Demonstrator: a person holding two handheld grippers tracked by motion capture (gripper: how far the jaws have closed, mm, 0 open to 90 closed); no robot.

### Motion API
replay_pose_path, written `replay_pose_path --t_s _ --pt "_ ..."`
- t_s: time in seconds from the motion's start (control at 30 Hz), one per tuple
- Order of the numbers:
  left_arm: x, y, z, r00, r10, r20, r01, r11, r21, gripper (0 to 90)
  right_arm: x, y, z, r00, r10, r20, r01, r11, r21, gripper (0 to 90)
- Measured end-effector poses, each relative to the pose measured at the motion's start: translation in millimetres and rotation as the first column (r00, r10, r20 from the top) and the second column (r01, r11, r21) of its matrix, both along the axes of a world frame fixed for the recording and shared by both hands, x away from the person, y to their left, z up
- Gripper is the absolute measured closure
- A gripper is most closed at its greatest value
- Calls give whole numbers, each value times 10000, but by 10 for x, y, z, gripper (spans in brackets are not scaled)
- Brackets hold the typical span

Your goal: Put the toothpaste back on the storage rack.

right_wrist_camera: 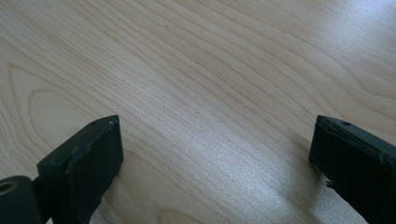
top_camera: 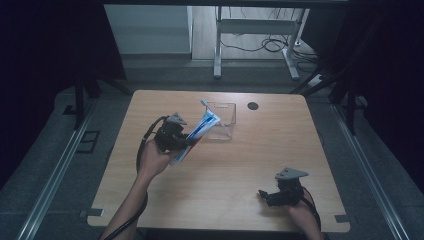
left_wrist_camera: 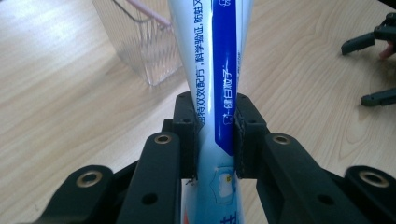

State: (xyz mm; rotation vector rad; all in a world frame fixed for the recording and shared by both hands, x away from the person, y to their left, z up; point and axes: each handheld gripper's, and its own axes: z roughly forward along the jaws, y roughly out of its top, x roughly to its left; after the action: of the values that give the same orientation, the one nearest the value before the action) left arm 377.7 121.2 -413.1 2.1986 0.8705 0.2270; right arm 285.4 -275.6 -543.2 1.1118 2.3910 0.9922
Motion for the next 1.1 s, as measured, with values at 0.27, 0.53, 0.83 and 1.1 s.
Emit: replay_pose_path --t_s 0.27,0.53,0.83,1.1 --pt "92 -36 90 9997 150 200 -142 9991 -388 749 0 -1 0 10000 4 1 -4 10000 -9 28" --pt "203 -105 159 9986 288 438 -262 9979 -596 749 1 -1 0 10000 13 14 -13 10000 -9 28" --pt "355 -199 201 9969 373 689 -319 9965 -776 748 0 0 0 10000 3 -7 -3 10000 3 28" --pt "508 -262 230 9938 534 977 -433 9938 -1025 748 0 0 0 10000 5 -5 -5 10000 3 28"
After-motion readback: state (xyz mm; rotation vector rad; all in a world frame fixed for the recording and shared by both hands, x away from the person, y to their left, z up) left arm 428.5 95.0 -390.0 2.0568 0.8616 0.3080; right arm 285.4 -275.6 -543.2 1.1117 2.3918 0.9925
